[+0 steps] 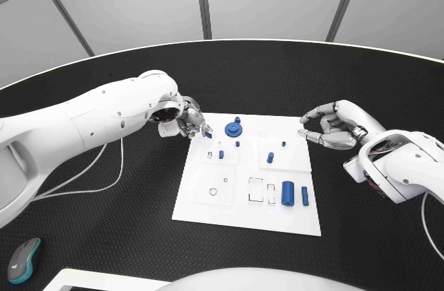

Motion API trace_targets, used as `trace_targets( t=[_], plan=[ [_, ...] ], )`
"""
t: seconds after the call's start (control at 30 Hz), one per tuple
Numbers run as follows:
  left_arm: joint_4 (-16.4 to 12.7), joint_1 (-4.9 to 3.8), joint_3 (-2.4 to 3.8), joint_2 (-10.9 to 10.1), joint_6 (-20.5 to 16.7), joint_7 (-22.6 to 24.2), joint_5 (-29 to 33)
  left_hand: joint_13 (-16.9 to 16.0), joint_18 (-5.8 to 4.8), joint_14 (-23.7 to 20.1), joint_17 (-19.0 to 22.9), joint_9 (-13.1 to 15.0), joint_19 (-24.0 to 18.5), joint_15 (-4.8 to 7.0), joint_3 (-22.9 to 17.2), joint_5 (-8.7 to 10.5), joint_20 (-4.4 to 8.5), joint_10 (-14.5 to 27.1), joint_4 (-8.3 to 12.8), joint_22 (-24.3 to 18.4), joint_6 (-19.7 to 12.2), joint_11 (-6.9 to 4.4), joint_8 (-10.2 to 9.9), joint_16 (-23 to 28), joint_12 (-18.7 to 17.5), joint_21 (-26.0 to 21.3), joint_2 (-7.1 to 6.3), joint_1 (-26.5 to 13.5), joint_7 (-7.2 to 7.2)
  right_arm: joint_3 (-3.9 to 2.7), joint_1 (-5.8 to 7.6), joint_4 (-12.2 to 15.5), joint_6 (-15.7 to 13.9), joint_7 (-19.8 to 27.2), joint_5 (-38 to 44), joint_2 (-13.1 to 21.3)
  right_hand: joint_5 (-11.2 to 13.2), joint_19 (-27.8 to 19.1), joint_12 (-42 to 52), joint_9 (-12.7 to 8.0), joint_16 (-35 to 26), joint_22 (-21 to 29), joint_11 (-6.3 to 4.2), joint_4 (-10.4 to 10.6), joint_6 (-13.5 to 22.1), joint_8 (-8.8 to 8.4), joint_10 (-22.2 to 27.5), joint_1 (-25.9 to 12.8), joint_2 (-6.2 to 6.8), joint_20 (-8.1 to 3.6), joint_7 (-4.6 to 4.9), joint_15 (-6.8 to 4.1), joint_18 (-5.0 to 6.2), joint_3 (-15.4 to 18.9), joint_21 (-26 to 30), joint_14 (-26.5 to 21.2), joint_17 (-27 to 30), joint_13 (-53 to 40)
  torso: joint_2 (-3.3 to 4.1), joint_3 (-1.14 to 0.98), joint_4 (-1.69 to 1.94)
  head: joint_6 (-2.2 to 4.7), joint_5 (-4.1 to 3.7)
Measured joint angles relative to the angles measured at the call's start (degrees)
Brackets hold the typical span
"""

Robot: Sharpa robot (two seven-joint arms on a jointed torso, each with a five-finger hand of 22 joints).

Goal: Assemble the parts on the task board

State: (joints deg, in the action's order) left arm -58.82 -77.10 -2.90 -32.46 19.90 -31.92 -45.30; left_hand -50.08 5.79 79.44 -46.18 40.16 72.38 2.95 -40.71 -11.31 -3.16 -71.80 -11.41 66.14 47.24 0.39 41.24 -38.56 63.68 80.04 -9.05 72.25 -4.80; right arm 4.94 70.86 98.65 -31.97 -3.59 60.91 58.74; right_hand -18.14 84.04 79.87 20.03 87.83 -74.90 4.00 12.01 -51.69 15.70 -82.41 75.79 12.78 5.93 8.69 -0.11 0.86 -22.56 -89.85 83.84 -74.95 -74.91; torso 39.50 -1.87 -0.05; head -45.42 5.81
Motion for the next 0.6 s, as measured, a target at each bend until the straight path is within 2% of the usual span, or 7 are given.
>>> trace_targets(
  t=[0.1,0.2,0.4,0.6],
  plan=[
    [-2.9,0.01,-0.03,-1.7,-1.2,0.4,-0.4,0.1,0.00,0.1,0.0,0.2,0.0,0.06,-0.5,-2.47,0.00,-0.4,0.5,0.0,0.6,-0.20,0.3,0.0,0.0,0.2,-0.93,-1.1,0.20,0.00,0.00,0.0,0.0,0.0,0.0,0.1,0.0,0.0,0.0,0.0,0.0,0.0,0.00,0.0,0.0,0.00,0.0,0.0,0.00,0.00,0.00,0.00,0.00,0.0,0.0,0.0,0.0,0.0,-0.04,0.04,0.04,-0.10,-0.02],
    [-5.9,0.02,-0.10,-3.5,-2.7,1.0,-2.1,0.0,0.00,0.2,0.0,0.3,0.5,0.20,-1.1,-4.22,0.46,-0.9,1.1,0.6,0.7,-0.18,0.3,0.0,0.0,0.6,-1.31,-1.4,0.34,0.00,0.00,0.0,0.0,0.0,0.0,0.1,0.0,0.0,0.0,0.0,0.0,0.0,0.00,0.0,0.0,0.00,0.0,0.0,0.00,0.00,0.00,0.00,0.00,0.0,0.0,0.0,0.0,0.0,-0.04,0.04,0.04,-0.11,-0.02],
    [-10.5,0.07,-0.54,-6.1,-5.4,0.8,-6.1,-0.3,0.00,0.2,0.0,0.2,0.9,0.20,-1.1,-4.89,0.44,-1.4,1.1,1.3,0.9,-0.60,0.3,0.0,0.4,0.8,-1.55,-1.7,0.51,0.00,0.00,0.0,-0.1,0.0,0.0,0.2,-0.2,0.0,0.0,0.0,0.0,0.0,0.00,0.0,0.0,0.00,0.0,0.0,0.00,0.00,0.00,0.00,0.00,0.0,0.0,0.0,0.0,0.0,-0.04,0.10,0.09,-0.14,0.07],
    [-13.3,0.21,-1.34,-6.9,-6.1,0.3,-8.8,-0.5,0.00,0.2,0.0,0.1,1.0,0.20,-0.9,-5.99,0.61,-1.8,1.3,1.6,1.4,-0.62,0.3,0.0,0.4,1.1,-1.91,-2.1,0.51,0.00,0.00,0.1,-0.2,0.0,0.0,0.2,-0.2,0.0,0.0,0.0,0.0,0.0,0.00,0.0,0.0,0.00,0.0,0.0,0.00,0.00,0.00,0.00,0.00,0.0,0.0,0.0,0.0,0.0,0.05,0.14,0.08,-0.31,0.26]
  ],
)
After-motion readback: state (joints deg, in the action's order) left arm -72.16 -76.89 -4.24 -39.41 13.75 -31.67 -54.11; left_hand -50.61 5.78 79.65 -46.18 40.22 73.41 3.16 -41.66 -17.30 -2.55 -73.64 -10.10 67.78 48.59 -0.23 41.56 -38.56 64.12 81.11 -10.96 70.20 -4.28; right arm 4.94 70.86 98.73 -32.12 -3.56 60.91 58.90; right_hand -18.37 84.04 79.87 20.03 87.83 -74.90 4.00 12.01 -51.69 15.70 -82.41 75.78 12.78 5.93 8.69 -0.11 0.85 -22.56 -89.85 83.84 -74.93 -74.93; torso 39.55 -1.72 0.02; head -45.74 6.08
